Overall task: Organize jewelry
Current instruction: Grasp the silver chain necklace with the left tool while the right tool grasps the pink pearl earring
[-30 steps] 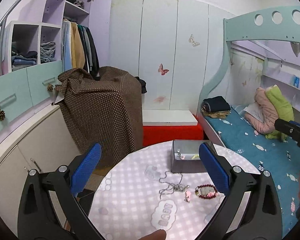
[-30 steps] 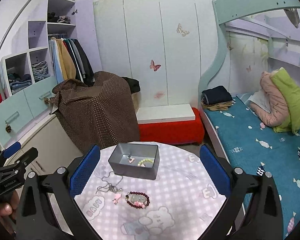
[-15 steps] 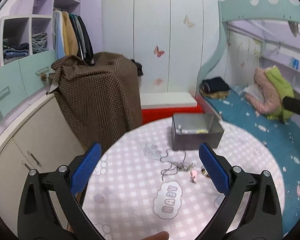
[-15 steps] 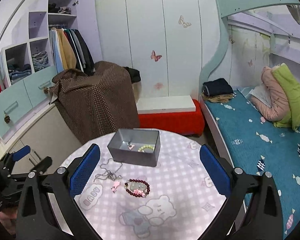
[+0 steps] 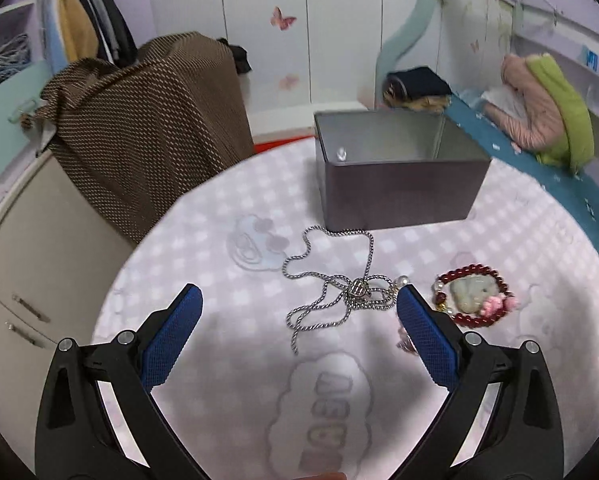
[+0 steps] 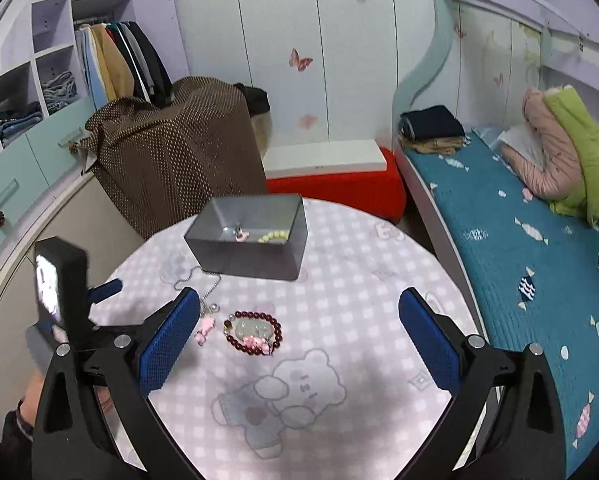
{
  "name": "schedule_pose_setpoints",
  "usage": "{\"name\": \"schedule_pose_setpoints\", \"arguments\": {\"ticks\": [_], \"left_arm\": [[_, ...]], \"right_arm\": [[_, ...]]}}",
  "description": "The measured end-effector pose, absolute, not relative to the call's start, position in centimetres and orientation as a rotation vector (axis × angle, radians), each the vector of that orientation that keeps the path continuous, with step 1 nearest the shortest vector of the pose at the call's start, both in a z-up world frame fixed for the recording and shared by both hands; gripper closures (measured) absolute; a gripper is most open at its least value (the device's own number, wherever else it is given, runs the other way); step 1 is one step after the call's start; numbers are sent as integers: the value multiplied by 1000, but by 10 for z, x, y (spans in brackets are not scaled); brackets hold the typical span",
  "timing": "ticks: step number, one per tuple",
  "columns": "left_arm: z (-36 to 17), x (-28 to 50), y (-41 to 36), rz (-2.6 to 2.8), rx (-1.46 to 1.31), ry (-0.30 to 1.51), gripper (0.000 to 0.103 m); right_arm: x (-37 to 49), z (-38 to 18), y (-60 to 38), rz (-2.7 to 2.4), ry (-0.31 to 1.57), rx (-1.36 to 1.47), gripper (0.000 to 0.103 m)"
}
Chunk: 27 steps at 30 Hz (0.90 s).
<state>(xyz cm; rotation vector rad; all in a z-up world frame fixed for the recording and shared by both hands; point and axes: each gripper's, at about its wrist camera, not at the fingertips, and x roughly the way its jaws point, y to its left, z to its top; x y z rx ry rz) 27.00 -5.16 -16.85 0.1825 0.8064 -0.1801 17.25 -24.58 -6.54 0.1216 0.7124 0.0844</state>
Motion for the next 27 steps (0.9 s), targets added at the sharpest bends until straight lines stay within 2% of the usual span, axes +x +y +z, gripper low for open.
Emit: {"name": "schedule_pose_setpoints", "arguments": {"ticks": [8,10,12,17,19,23,24,25,27], "left_arm": [[-199,293,-57,-191,200,876,7],[-200,299,-54,-213,169,891,20],[-200,303,-53,-230,153,894,26],[-200,308,-56,-308,125,902,52],[-199,308,-58,-330,116,905,71],[-196,308,-50,-355,70,908,75],[-194,305,-49,-358,61,903,89],[-192,302,-46,-353,57,898,88],[-189,296,-39,-333,54,884,88]], "right_arm": [[183,-76,-250,85,753,126,7],[186,-79,-250,87,762,127,7],[189,-84,-250,94,776,128,7],[196,-98,-246,114,822,124,7],[199,-105,-246,121,841,121,7],[204,-126,-244,128,899,116,8],[204,-132,-244,134,909,117,10],[204,-137,-242,143,921,111,10],[205,-144,-238,161,937,93,24]]}}
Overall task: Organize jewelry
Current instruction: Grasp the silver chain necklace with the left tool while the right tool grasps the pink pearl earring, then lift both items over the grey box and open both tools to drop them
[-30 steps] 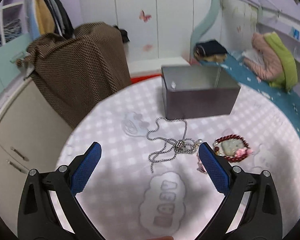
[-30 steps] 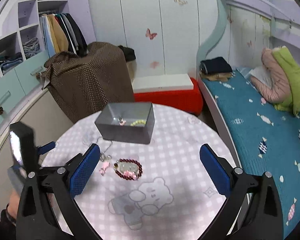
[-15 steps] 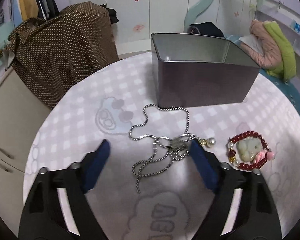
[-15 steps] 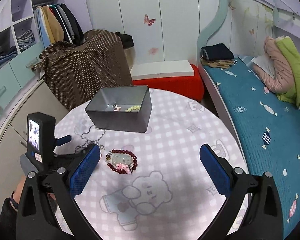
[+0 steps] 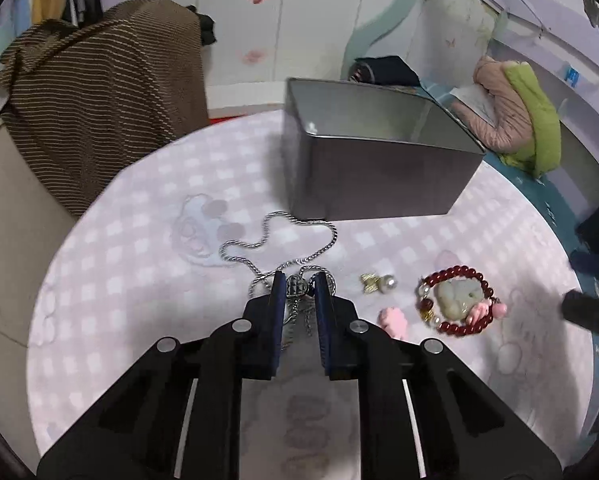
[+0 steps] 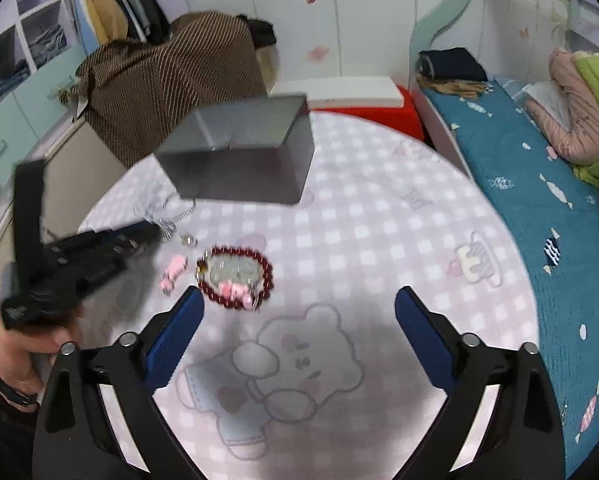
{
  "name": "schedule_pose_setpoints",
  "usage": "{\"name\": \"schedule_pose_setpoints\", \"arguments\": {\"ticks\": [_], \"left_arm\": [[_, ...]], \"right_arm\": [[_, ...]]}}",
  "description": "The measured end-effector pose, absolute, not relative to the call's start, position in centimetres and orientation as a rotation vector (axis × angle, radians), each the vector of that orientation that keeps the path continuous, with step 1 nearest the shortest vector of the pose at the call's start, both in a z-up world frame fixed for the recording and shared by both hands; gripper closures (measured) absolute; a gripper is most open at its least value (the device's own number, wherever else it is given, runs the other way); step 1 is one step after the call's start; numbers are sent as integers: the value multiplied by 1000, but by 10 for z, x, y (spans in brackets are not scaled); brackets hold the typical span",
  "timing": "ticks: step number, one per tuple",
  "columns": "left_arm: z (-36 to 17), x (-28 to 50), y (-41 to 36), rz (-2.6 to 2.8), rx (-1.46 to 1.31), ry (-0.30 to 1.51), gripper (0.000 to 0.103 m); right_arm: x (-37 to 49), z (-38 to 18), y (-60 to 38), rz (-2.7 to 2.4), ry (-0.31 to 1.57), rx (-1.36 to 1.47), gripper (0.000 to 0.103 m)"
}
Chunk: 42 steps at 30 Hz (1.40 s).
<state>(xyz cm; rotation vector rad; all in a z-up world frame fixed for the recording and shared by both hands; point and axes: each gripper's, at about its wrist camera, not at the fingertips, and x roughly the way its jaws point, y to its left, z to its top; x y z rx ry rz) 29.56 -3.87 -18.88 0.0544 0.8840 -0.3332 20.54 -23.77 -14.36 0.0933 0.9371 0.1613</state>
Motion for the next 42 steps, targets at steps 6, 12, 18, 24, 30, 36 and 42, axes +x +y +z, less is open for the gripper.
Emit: {"name": "schedule_pose_setpoints", "arguments": {"ticks": [6,12,18,24,30,36,42], "left_arm": [[-175,273,-18,-299,23,848,88],[-165,255,-5,-278,6,826,88],[-160,239,4,-257,-10,815,88],[-155,227,18,-226,-24,802,88],[-146,221,26,-220,-29,784,88],[-132,215,28,-228,-29,753,88],[-109,211,28,-243,-31,718,88]], "right_arm": [[210,-161,-215,231,973,45,46],[209,-154,-189,335,946,19,49],[220,-155,-144,447,935,-1,56],[234,-177,-123,405,969,-6,80],[232,-178,-117,370,930,-86,93],[230,-172,-126,389,924,-43,93],[223,-145,-136,435,888,5,93]]}}
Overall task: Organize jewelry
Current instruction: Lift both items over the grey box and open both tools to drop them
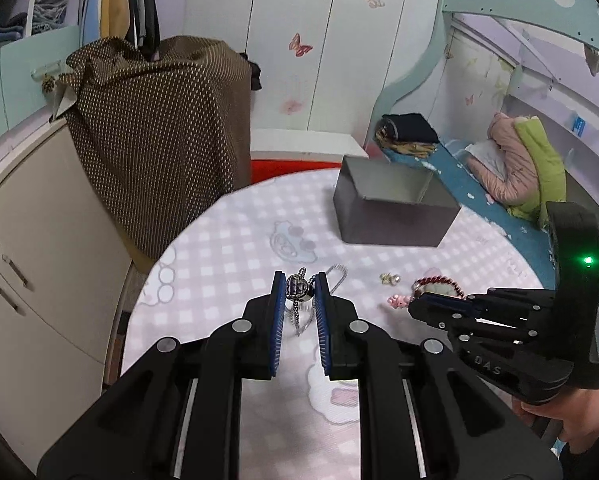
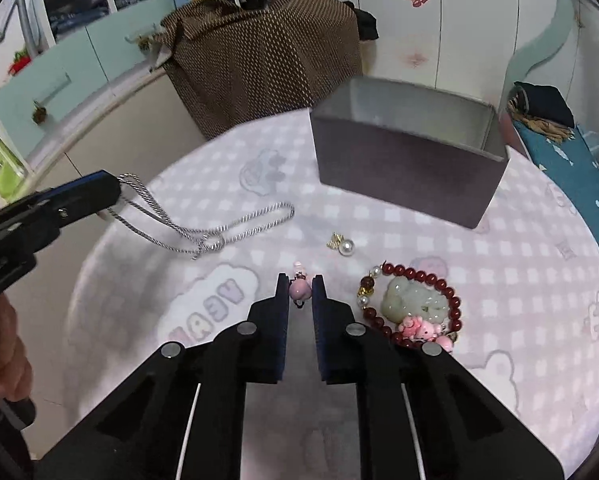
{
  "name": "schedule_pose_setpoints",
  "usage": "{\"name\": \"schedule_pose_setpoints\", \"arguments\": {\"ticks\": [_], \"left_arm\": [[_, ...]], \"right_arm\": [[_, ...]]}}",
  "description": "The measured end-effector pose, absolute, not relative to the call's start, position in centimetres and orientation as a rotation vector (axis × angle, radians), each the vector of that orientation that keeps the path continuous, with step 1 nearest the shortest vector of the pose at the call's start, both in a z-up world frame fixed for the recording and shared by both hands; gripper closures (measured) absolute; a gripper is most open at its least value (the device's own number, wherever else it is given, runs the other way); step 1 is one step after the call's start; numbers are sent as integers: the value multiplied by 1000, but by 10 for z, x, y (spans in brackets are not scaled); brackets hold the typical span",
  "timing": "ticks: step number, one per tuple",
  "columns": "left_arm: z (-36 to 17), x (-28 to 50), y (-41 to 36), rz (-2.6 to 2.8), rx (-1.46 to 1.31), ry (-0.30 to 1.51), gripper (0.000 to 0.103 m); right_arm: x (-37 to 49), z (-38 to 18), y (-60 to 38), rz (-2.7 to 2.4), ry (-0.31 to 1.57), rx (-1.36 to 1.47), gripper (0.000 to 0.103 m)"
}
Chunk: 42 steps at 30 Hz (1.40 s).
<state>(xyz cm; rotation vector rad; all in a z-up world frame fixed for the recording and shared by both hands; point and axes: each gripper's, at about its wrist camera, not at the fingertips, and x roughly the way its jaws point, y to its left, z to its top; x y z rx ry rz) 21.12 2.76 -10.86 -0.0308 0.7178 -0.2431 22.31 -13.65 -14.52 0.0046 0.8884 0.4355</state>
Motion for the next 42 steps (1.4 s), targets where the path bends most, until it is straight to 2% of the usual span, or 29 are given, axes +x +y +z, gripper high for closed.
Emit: {"name": "schedule_pose_setpoints", "arguments": {"ticks": [12,17,23,31,42], "left_arm": [[-17,212,13,-314,6,560,88],[36,222,-1,-361,24,465,88],[72,249,-24,-418,33,429,88],[82,302,-57,-460,35,466,88],[56,351,-92,-477,51,559,88]], "right_arm": [[222,-50,-163,462,716,28,93],[237,-11,-174,433,642,4,93],[260,22,-185,411,592,-14,93],[284,36,-187,406,604,-42,93],[317,7,-197,382,708,-13,93]]}}
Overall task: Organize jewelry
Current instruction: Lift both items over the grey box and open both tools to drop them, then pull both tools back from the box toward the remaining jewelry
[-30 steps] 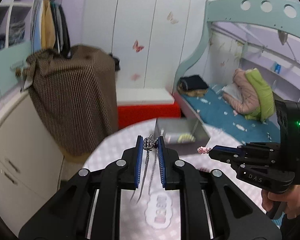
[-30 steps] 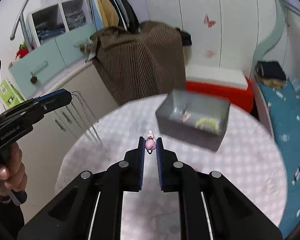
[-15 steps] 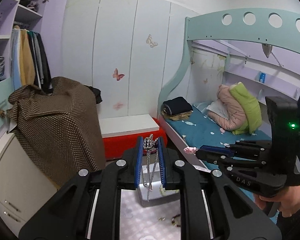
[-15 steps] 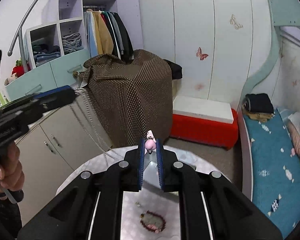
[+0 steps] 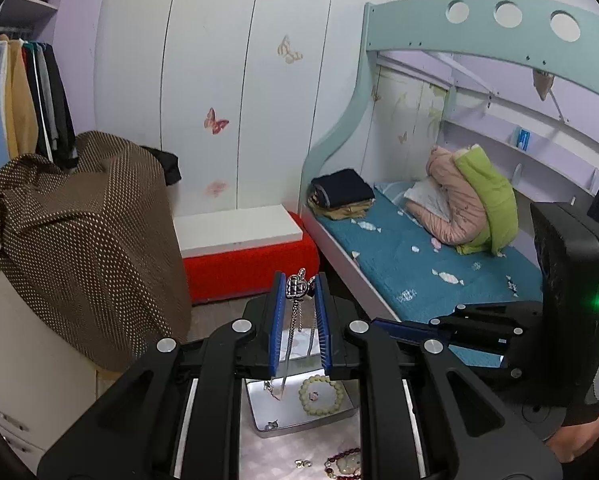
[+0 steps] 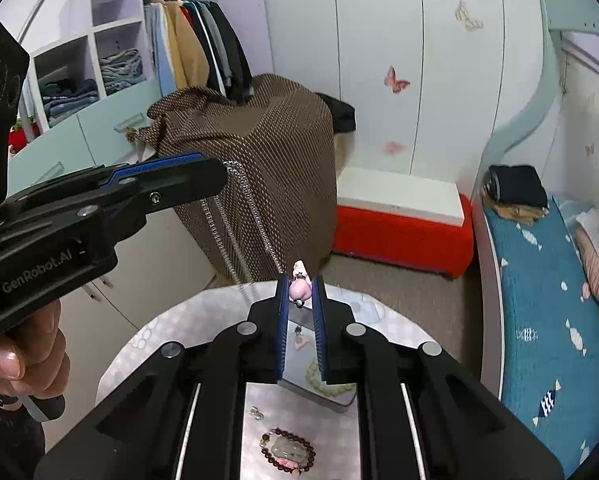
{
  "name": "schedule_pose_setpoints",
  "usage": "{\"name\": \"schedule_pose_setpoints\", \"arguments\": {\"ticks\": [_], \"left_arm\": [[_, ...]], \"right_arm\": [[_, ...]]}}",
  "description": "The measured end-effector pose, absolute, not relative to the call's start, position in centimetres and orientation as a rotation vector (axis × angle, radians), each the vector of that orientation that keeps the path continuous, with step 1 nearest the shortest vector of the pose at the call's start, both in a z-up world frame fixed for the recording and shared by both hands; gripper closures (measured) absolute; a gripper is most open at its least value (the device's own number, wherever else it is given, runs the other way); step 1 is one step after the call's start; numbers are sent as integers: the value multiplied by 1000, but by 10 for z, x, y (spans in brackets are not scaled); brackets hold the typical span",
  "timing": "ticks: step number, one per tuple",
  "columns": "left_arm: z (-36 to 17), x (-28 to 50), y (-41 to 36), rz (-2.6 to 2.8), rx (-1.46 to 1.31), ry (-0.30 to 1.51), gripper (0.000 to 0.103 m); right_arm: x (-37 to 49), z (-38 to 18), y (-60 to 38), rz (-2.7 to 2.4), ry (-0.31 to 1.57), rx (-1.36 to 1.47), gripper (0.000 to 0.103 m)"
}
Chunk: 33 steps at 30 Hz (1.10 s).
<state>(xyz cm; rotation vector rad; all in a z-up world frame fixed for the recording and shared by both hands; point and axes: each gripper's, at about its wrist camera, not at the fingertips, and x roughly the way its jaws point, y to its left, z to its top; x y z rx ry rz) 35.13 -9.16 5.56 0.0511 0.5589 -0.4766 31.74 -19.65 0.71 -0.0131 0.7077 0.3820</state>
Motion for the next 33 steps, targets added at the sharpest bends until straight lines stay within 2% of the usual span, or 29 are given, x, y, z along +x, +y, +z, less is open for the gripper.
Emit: {"name": "schedule_pose_setpoints", "arguments": {"ticks": [8,11,13,16,17,18,19,20,25,33], "left_arm": [[22,370,-102,-446,83,640,86],[15,371,-99,-422,80,649,65],[14,371,-94,-403,70,648,40],[14,367,-85,-378,55,636,23],[14,364,-82,-362,52,628,19],[14,361,-79,-348,51,621,13],[14,357,-76,-334,50,610,13],[14,354,-74,-324,52,604,12],[15,331,-65,-272,67,562,7],[26,294,-54,-217,68,497,6]], "right_arm": [[334,-14,-201,370,781,10,92],[337,-20,-204,364,797,25,91],[339,-24,-207,356,806,34,88],[339,-27,-212,335,805,50,67],[338,-28,-214,328,799,63,47],[336,-27,-216,314,785,72,19],[332,-26,-219,299,761,77,11],[329,-25,-220,292,752,82,8],[320,-25,-226,251,736,93,8],[298,-9,-229,241,679,123,8]]}}
